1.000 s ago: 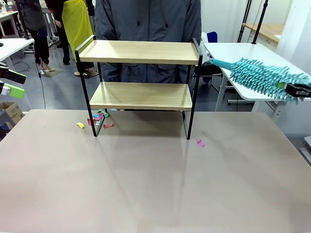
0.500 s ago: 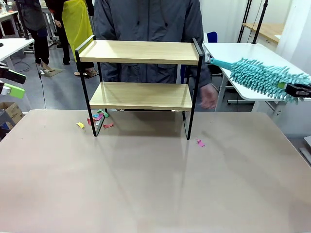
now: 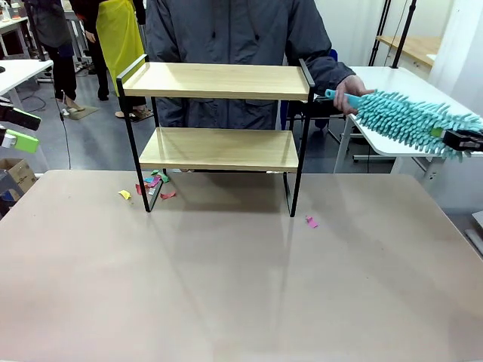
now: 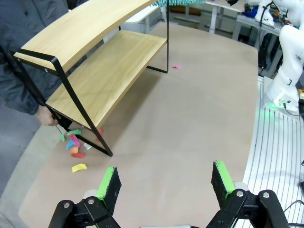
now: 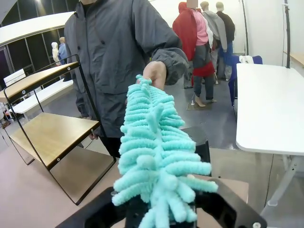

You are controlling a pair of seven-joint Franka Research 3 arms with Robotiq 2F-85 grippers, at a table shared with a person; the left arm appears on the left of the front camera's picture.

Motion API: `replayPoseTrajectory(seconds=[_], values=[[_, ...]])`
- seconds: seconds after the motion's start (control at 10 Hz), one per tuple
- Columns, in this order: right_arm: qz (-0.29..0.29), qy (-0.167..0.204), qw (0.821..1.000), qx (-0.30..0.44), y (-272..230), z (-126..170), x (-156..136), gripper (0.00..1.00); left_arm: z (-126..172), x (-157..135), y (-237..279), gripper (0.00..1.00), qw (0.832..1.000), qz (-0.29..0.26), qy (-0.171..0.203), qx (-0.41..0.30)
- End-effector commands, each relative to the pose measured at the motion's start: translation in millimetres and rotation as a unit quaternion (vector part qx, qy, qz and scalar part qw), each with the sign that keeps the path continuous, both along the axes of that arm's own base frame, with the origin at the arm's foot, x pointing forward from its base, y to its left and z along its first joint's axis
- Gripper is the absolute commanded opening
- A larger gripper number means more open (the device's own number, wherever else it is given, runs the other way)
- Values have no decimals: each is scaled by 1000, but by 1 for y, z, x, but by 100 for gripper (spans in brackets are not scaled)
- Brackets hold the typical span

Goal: Clean the shelf.
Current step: Hand the Duster back to the human.

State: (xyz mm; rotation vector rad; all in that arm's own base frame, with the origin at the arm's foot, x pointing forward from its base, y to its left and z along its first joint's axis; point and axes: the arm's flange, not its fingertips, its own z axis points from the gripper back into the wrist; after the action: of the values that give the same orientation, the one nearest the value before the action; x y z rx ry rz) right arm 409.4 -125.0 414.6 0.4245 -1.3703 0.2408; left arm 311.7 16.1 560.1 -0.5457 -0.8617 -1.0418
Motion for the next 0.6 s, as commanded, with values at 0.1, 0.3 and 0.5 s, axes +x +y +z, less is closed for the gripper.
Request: replayPoseTrajectory(seconds=[0.1, 0.3, 0.5], values=[[-26, 6, 1000, -11, 3, 3, -3, 16, 0, 2, -1, 100, 1000, -8, -10, -10], [-26, 6, 1000, -11, 3, 3, -3, 16, 0, 2, -1, 100, 1000, -8, -10, -10], [0, 0, 1000, 0, 0, 0, 0, 16, 0, 2, -1, 100, 1000, -8, -10, -10]])
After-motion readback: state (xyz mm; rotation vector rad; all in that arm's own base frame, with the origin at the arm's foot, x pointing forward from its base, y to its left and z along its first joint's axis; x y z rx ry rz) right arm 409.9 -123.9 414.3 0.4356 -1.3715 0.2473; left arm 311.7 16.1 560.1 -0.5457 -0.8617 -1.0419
